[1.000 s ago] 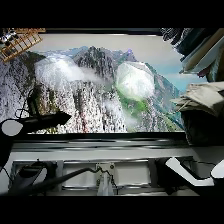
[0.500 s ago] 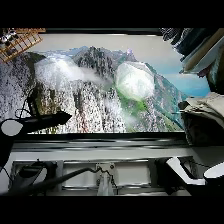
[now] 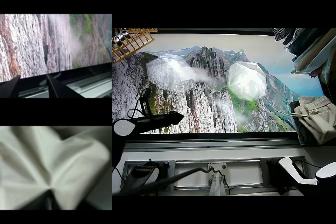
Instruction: Fold the clothes and pants, and hang the long-sleeved shirts on hangers.
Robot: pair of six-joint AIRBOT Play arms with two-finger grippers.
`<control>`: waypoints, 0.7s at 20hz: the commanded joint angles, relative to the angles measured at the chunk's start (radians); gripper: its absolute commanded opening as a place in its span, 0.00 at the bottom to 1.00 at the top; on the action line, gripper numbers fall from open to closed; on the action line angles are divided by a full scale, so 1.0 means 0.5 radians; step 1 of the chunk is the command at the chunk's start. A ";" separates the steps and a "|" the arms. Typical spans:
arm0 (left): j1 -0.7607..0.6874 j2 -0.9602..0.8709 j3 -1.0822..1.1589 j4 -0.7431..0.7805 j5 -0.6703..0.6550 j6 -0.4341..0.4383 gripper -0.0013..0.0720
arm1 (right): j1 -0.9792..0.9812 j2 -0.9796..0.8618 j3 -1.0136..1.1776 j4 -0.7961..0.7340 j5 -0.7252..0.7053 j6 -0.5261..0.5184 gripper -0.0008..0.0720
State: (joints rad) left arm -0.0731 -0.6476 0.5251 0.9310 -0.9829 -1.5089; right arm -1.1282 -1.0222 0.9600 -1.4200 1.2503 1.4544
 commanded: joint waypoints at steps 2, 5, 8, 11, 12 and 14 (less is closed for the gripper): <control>-0.002 0.002 0.001 -0.002 -0.001 0.064 0.52 | 0.000 -0.052 -0.062 -0.317 0.072 0.168 0.91; -0.002 -0.009 0.029 -0.003 0.009 0.176 0.52 | 0.005 -0.050 0.076 -0.273 0.250 0.303 0.90; -0.002 -0.134 0.232 -0.001 0.027 0.244 0.52 | 0.095 0.011 0.330 0.219 0.151 0.469 0.87; -0.003 -0.410 0.600 -0.001 0.040 0.332 0.52 | 0.430 0.089 0.439 1.165 -0.192 0.291 0.87; -0.015 -0.521 0.755 0.006 0.008 0.350 0.52 | 0.594 0.095 0.452 1.291 -0.256 0.216 0.87; -0.061 -0.723 1.064 0.021 -0.098 0.388 0.52 | 0.961 0.091 0.463 1.286 -0.309 0.101 0.87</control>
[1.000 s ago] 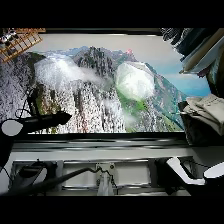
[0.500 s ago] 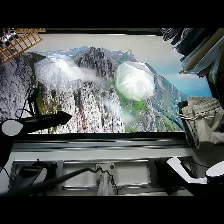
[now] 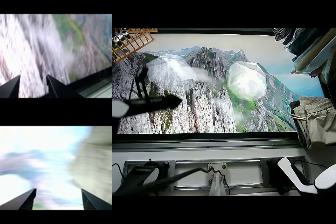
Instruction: Fold the clothes and pants, and hang the long-sleeved shirts on hangers.
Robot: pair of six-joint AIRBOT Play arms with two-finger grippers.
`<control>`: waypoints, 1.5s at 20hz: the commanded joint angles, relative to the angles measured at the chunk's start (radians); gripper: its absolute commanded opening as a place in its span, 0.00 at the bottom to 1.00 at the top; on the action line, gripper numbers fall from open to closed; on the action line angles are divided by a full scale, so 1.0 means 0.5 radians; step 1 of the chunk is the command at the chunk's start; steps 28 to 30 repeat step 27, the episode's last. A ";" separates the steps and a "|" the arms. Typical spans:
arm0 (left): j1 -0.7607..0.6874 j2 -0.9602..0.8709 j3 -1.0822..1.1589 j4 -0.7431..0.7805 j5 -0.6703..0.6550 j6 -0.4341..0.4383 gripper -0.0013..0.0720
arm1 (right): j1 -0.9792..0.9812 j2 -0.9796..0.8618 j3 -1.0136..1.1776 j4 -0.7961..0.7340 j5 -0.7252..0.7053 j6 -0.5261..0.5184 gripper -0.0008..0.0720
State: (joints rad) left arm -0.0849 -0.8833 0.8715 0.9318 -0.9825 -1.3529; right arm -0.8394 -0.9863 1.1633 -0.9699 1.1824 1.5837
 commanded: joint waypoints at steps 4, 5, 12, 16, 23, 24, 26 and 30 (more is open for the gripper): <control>-0.198 -0.505 0.850 0.310 -0.290 0.072 0.52 | 1.036 0.006 0.054 -0.109 -0.131 -0.281 0.87; -0.218 -0.512 0.882 0.360 -0.285 0.073 0.52 | 1.157 0.008 0.054 -0.258 -0.101 -0.281 0.87; -0.225 -0.503 0.883 0.365 -0.303 0.067 0.52 | 1.406 0.007 0.054 -0.318 0.019 -0.278 0.89; -0.225 -0.503 0.883 0.365 -0.302 0.066 0.52 | 1.406 0.007 0.054 -0.319 0.019 -0.278 0.89; -0.225 -0.503 0.883 0.365 -0.303 0.066 0.52 | 1.406 0.007 0.054 -0.319 0.019 -0.278 0.89; -0.225 -0.503 0.883 0.365 -0.303 0.067 0.52 | 1.406 0.007 0.054 -0.319 0.019 -0.278 0.89; -0.225 -0.503 0.883 0.365 -0.303 0.066 0.52 | 1.406 0.007 0.054 -0.319 0.019 -0.278 0.89; -0.225 -0.503 0.883 0.365 -0.303 0.066 0.52 | 1.406 0.007 0.054 -0.319 0.019 -0.278 0.89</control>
